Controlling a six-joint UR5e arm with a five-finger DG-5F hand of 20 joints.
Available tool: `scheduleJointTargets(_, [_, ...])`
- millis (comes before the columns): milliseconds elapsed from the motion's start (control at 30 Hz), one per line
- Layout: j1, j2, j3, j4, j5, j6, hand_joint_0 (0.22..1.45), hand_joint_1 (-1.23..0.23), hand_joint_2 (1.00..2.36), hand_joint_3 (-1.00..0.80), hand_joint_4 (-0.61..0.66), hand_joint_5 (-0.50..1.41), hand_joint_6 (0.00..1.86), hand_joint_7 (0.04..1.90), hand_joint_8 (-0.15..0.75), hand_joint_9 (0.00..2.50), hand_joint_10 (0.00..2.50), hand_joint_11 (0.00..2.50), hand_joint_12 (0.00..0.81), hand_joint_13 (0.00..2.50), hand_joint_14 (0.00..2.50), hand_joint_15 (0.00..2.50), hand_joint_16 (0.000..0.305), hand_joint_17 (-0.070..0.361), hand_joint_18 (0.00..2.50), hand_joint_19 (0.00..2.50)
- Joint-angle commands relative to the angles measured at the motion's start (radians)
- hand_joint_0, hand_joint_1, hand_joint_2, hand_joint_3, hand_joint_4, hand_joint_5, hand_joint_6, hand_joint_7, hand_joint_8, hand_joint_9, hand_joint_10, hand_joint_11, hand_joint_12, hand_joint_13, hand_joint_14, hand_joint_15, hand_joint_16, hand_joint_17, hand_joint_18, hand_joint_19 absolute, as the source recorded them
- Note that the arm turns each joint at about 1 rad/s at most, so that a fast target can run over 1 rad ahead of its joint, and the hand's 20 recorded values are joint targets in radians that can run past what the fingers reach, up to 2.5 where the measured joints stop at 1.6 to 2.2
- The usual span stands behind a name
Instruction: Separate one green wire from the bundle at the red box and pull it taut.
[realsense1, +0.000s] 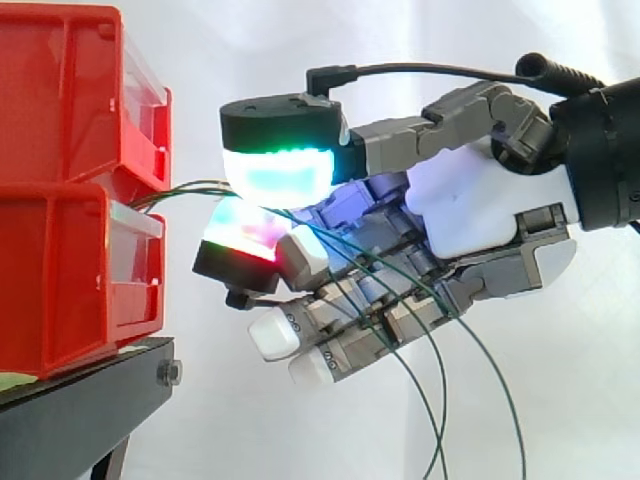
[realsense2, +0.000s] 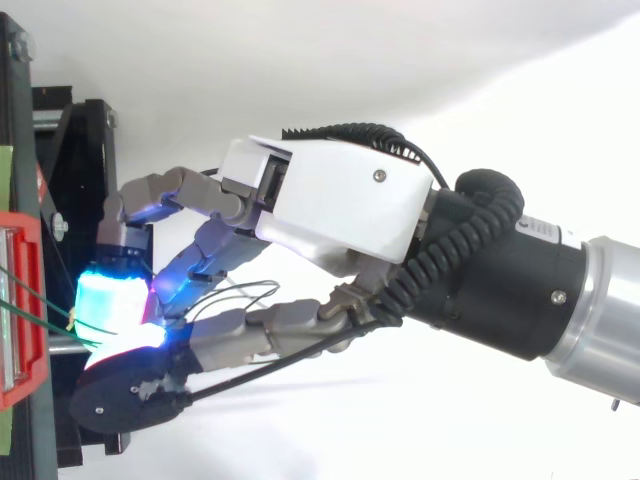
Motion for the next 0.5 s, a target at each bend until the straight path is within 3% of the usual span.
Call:
scheduleJointTargets(0, [0.000,0.003,0.000,0.000,0.000,0.000,0.82,-0.89,1.01,-0.36,0.22,-0.21,0.84,1.19,0.334,0.86,0.02,1.00,0.410,0.80,0.01,0.36,0.048,0.108,0.68,0.41])
scheduleJointTargets(233, [0.000,0.004,0.011,-0.006,0.000,0.000,0.83,-0.90,1.00,-0.50,0.19,-0.21,0.84,1.21,0.324,0.85,0.02,1.01,0.403,0.79,0.01,0.35,0.048,0.107,0.69,0.37])
scheduleJointTargets(467, [-0.002,0.006,0.031,-0.043,0.000,0.000,0.63,-0.94,1.00,-0.50,0.20,-0.21,0.83,1.20,0.322,0.82,0.02,0.99,0.408,0.77,0.01,0.36,0.048,0.107,0.70,0.39])
